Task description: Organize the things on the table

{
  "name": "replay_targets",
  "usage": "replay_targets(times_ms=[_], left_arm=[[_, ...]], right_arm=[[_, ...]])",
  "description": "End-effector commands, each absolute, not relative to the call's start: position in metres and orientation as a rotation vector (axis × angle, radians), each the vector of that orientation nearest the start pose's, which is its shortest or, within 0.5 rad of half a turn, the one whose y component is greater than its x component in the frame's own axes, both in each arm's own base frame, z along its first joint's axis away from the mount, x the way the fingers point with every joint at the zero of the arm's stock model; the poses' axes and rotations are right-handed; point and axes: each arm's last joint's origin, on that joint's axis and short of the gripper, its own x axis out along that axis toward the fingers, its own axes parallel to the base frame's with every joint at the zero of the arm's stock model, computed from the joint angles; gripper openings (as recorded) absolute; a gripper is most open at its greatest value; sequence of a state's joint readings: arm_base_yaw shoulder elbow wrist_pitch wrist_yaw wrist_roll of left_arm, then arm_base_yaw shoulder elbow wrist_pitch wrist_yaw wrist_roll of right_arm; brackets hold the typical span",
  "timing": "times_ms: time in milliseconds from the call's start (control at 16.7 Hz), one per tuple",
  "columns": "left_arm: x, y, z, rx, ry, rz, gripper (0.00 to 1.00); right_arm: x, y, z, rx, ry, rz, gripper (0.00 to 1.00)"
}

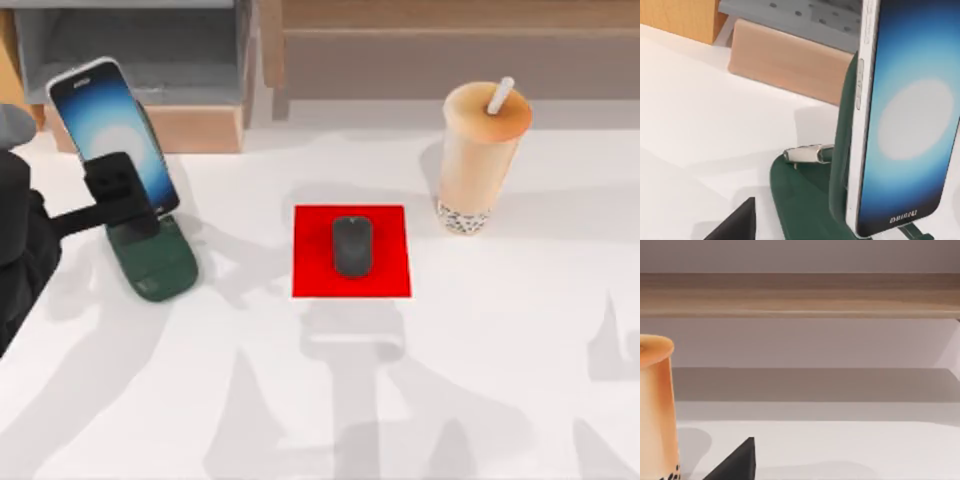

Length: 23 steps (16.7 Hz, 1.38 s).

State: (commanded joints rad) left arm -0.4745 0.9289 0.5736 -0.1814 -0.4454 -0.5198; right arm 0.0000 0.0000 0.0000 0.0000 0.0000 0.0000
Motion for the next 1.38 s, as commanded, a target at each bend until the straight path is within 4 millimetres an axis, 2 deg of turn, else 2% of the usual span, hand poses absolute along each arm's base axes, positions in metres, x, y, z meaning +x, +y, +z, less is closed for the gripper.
replay_targets(times_ms=[300,540,840,1380], left_arm=[[0.136,-0.035,0.211,-0.232,0.294,-0.058,1.0],[0.114,-0.015,0.184,-0.124,0.124,-0.069,1.0],[0.106,-0.002,0.162,-0.009,0.008,-0.007,1.0],[0.106,-0.001,0.16,0.0,0.0,0.0,1.0]], right_arm=[[0.106,-0.001,0.16,0.0,0.0,0.0,1.0],[0.106,-0.001,0.16,0.0,0.0,0.0,1.0],[0.106,-0.001,0.16,0.0,0.0,0.0,1.0],[0.107,0.001,0.162,0.006,0.003,0.016,1.0]])
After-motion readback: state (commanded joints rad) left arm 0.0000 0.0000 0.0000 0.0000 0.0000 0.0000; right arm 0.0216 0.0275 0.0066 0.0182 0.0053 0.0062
